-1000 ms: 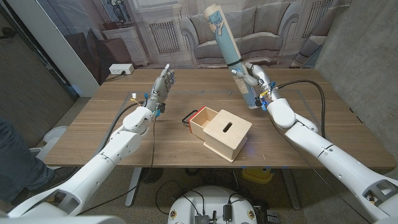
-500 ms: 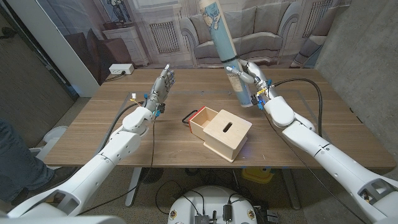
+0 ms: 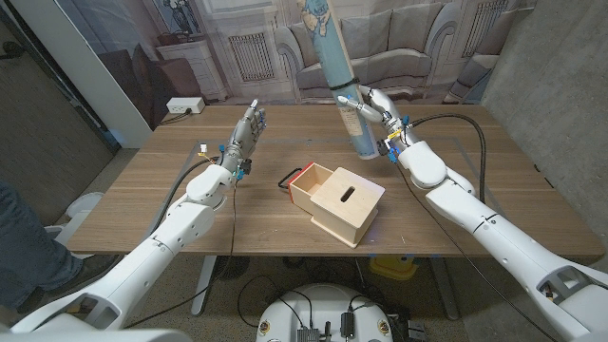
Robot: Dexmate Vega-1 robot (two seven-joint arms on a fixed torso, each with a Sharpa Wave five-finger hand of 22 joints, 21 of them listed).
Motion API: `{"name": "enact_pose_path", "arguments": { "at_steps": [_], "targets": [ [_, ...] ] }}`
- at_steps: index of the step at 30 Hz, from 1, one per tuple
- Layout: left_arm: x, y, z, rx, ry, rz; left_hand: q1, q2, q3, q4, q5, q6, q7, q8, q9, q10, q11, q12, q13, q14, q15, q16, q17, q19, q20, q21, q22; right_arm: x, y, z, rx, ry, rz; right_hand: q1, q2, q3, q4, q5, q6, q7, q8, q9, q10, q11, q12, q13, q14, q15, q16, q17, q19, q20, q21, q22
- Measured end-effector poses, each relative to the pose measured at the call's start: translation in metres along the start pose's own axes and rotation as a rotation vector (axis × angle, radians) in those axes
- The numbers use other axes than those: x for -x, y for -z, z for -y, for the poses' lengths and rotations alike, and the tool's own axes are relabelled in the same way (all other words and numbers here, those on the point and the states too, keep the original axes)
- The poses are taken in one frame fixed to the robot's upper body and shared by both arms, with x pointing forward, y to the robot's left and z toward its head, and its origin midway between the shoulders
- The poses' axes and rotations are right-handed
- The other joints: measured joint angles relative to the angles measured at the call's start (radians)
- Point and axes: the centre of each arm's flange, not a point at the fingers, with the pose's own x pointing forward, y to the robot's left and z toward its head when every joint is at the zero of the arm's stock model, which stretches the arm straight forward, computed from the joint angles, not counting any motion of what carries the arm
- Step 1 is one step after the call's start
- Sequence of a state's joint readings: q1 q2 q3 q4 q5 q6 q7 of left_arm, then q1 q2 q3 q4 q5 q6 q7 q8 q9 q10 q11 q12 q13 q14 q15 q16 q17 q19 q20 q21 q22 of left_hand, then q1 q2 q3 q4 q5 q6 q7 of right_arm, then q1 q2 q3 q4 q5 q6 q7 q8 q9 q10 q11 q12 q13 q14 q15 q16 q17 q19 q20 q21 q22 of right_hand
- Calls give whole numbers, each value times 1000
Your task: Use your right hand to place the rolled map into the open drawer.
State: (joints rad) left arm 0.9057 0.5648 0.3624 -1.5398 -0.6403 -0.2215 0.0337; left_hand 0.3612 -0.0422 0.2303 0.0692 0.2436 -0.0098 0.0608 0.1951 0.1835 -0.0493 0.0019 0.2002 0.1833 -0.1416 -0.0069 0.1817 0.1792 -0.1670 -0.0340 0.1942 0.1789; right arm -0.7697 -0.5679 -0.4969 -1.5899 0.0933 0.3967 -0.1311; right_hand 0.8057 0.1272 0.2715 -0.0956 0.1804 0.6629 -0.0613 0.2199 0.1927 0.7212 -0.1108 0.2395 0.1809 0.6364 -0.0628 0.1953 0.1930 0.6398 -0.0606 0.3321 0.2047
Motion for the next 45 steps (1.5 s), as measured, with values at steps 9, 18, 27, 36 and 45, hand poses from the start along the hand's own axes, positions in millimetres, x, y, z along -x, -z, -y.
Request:
{"name": "enact_pose_path", "arguments": {
  "at_steps": [9, 18, 27, 36, 45],
  "targets": [
    [1, 0, 0, 4, -1, 4, 0, 0, -4, -4, 0, 0, 0, 0, 0, 0, 0, 0, 0, 0, 0, 0, 0, 0, 0, 0, 0, -9, -8, -6, -53, -24, 32, 0, 0, 0, 0, 0, 0, 0, 0, 4, 0, 0, 0, 0, 0, 0, 0, 0, 0, 0, 0, 0],
    [-1, 1, 0, 11, 3, 4, 0, 0, -4, -4, 0, 0, 0, 0, 0, 0, 0, 0, 0, 0, 0, 0, 0, 0, 0, 0, 0, -19, -17, -16, -128, -66, 68, 0, 0, 1, -1, 0, 2, 2, -4, 5, 0, 0, 0, 0, -5, 5, 0, 0, -2, -2, 0, 0],
    [-4, -1, 0, 19, 8, 16, 4, 4, -4, -4, 0, 0, 0, 0, 0, 0, 0, 0, 0, 0, 0, 0, 0, 0, 0, 0, 0, -27, -25, -27, -189, -100, 100, 3, 3, 9, -9, -3, 7, 7, -6, 5, 0, 0, -8, 0, -5, 5, 0, 0, -2, -2, 0, 0],
    [-7, -4, 0, 17, 16, 24, 4, 4, -4, -4, 0, 0, 0, 0, 0, 0, 0, 0, 0, 0, 0, 0, 0, 0, 0, 0, 0, -33, -31, -39, -241, -133, 127, 5, 5, 12, -12, -3, 7, 7, -6, 5, 0, 0, -8, 0, -5, 5, 0, 0, -2, -2, 0, 0],
    [-8, -3, -1, 18, 16, 23, 4, 4, -4, -4, 0, 0, 0, 0, 0, 0, 0, 0, 0, 0, 0, 0, 0, 0, 0, 0, 0, -36, -37, -49, -284, -168, 151, 6, 6, 12, -12, -3, 12, 12, -12, 4, 0, 0, -8, 0, -9, 2, 0, 0, -2, -2, 0, 0]
  ]
}}
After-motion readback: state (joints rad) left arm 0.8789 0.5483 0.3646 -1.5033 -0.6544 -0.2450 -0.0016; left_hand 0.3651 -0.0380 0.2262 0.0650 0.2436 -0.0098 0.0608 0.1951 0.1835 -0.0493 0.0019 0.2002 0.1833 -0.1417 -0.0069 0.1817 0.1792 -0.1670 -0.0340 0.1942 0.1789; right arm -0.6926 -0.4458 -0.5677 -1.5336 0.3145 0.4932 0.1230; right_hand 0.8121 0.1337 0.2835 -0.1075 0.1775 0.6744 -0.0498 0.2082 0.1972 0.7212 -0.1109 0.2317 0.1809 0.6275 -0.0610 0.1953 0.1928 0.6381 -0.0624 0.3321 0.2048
